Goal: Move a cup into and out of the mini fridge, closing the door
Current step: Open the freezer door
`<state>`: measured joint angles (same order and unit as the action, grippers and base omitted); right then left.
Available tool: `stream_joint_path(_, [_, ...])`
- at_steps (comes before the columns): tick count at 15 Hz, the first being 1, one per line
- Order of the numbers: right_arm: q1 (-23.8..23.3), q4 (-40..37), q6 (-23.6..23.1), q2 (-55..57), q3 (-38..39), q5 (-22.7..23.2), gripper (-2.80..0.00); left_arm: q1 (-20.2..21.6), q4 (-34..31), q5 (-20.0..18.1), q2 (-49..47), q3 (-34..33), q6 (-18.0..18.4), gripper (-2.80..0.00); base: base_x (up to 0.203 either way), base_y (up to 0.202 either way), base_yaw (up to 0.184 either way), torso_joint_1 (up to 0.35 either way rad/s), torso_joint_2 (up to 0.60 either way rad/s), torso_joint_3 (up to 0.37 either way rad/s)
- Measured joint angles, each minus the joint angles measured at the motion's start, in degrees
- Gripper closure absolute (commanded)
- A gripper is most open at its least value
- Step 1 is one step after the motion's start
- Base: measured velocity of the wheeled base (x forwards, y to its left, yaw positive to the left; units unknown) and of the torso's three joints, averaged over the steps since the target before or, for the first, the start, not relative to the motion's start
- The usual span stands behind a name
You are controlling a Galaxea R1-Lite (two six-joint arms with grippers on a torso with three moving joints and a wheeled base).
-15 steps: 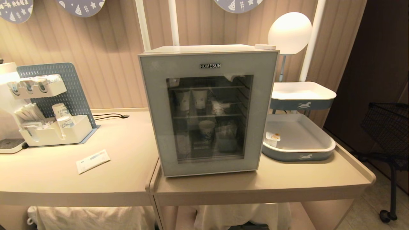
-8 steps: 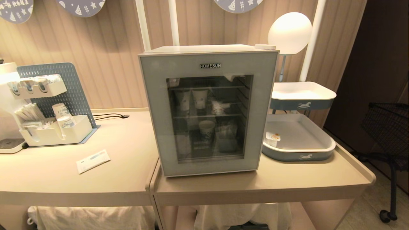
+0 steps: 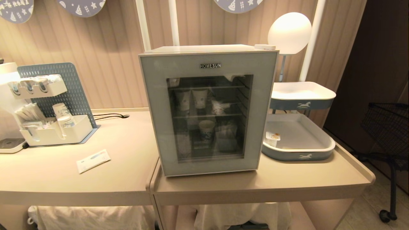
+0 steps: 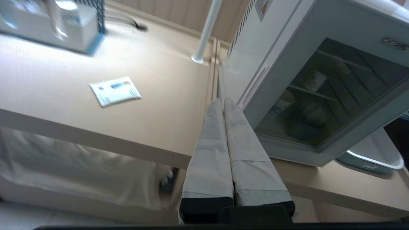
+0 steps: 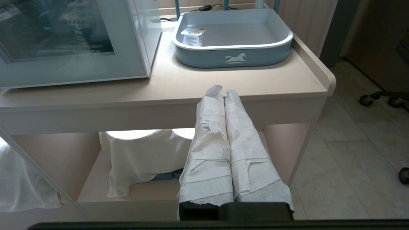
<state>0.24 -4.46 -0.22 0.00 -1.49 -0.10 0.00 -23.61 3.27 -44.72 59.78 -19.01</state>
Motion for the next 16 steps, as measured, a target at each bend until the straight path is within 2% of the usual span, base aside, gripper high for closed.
stream_joint_path(2, [0.00, 0.00, 0.00, 0.00, 0.00, 0.01, 0.00, 0.11, 1.36, -3.68, -11.32, 3.54, -3.11, 0.00, 0.000, 0.000, 0.000, 0.000, 0.00, 0.000])
stream_joint_path(4, [0.00, 0.00, 0.00, 0.00, -0.02, 0.02, 0.00, 0.53, 2.18, -10.87, -21.70, 8.19, -4.54, 0.00, 0.000, 0.000, 0.000, 0.000, 0.00, 0.000])
stream_joint_path(5, [0.00, 0.00, 0.00, 0.00, -0.02, 0.01, 0.00, 1.05, 2.70, -16.51, -25.61, 10.22, -4.41, 0.00, 0.000, 0.000, 0.000, 0.000, 0.00, 0.000])
stream_joint_path(7, [0.00, 0.00, 0.00, 0.00, -0.02, 0.00, 0.00, 3.05, 4.78, -31.28, -32.28, 13.23, -2.25, 0.00, 0.000, 0.000, 0.000, 0.000, 0.00, 0.000])
stream_joint_path(9, [0.00, 0.02, 0.00, 0.00, -0.02, 0.01, 0.00, 5.41, 8.23, -44.63, -38.04, 13.97, 2.96, 0.00, 0.000, 0.000, 0.000, 0.000, 0.00, 0.000])
stream_joint_path(10, [0.00, 0.00, 0.00, 0.00, -0.02, 0.01, 0.00, 6.40, 10.09, -49.47, -40.65, 13.13, 6.46, -2.80, 0.000, 0.000, 0.000, 0.000, 0.00, 0.000])
stream_joint_path(13, [0.00, 0.02, -0.01, 0.00, -0.02, 0.02, 0.00, 8.43, 19.04, -55.77, -47.92, 6.73, 18.53, -2.80, 0.000, 0.000, 0.000, 0.000, 0.00, 0.000])
stream_joint_path(14, [0.00, 0.02, 0.00, 0.00, -0.05, 0.00, 0.00, 8.69, 22.51, -57.34, -49.84, 4.88, 20.42, -2.80, 0.000, 0.000, 0.000, 0.000, 0.00, 0.000])
stream_joint_path(16, [0.00, 0.00, -0.02, 0.00, -0.07, 0.00, 0.00, 8.87, 31.67, -60.59, -53.64, 1.00, 21.16, -2.80, 0.000, 0.000, 0.000, 0.000, 0.00, 0.000])
